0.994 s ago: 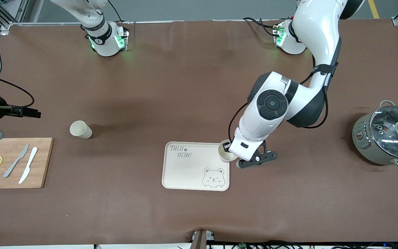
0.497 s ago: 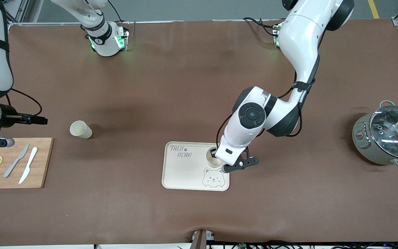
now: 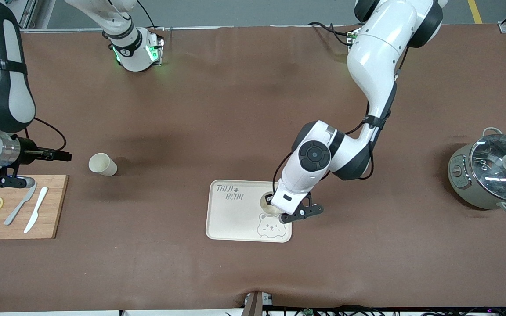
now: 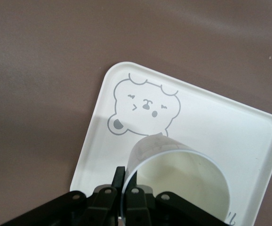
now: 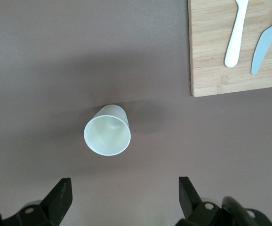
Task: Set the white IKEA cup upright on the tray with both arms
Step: 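Lower the cup onto the tray while the right gripper reaches the other cup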
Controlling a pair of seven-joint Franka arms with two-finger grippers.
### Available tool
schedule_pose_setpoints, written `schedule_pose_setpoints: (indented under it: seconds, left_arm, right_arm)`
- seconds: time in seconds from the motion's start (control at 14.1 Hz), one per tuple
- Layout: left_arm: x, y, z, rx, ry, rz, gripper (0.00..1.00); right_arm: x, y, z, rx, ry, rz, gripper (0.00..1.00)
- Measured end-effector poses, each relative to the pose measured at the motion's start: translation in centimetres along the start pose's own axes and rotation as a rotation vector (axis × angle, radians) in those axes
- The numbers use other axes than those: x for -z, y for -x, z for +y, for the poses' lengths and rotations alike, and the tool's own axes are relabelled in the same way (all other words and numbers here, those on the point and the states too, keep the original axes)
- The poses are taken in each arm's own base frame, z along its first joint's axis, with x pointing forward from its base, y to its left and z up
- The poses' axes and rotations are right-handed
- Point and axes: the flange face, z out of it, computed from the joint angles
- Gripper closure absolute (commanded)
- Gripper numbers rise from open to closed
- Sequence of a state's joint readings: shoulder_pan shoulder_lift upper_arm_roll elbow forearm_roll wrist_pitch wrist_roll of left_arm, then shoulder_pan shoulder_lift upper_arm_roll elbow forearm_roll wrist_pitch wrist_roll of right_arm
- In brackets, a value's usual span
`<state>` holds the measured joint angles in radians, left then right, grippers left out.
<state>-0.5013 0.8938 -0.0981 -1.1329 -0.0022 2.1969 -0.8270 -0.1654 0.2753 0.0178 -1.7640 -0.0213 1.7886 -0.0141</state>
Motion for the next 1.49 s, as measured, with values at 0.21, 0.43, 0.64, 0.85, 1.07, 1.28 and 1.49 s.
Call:
schedule_pose_setpoints:
  seconds: [0.21, 0.43, 0.64, 0.85, 1.07, 1.28, 1.49]
  left_arm:
    - [-1.8, 0.2, -0.5, 0.000, -0.016, -0.016, 1.00]
    - [-2.4, 0.1, -0.8, 0.001, -0.025, -0.020, 1.00]
    - [-2.6, 0.0, -1.1, 0.003, -0.031, -0.021, 1.00]
    - [-3.3, 0.1, -1.5, 0.005, -0.038, -0.024, 1.00]
    - [-4.3, 0.4, -1.9, 0.006, -0.032, -0.018, 1.00]
    - [-4.9, 0.6, -2.2, 0.006, -0.034, -0.020, 1.00]
    - [-5.0, 0.7, -2.1, 0.004, -0.035, -0.021, 1.00]
  right_arm:
    - [-1.5, -0.1, 0.0, 0.000, 0.000, 0.014, 0.00]
    - [-3.7, -0.2, 0.1, -0.001, -0.001, 0.044, 0.00]
    - [-6.3, -0.1, 0.9, -0.015, -0.004, 0.070, 0.00]
    - [-8.0, 0.2, 1.5, -0.025, -0.006, 0.083, 0.00]
    - [-9.4, 0.4, 1.5, -0.025, -0.007, 0.106, 0.00]
    - [-10.7, 0.7, 1.4, -0.025, -0.008, 0.110, 0.00]
    - [-11.7, 0.5, 1.4, -0.026, -0.009, 0.106, 0.05]
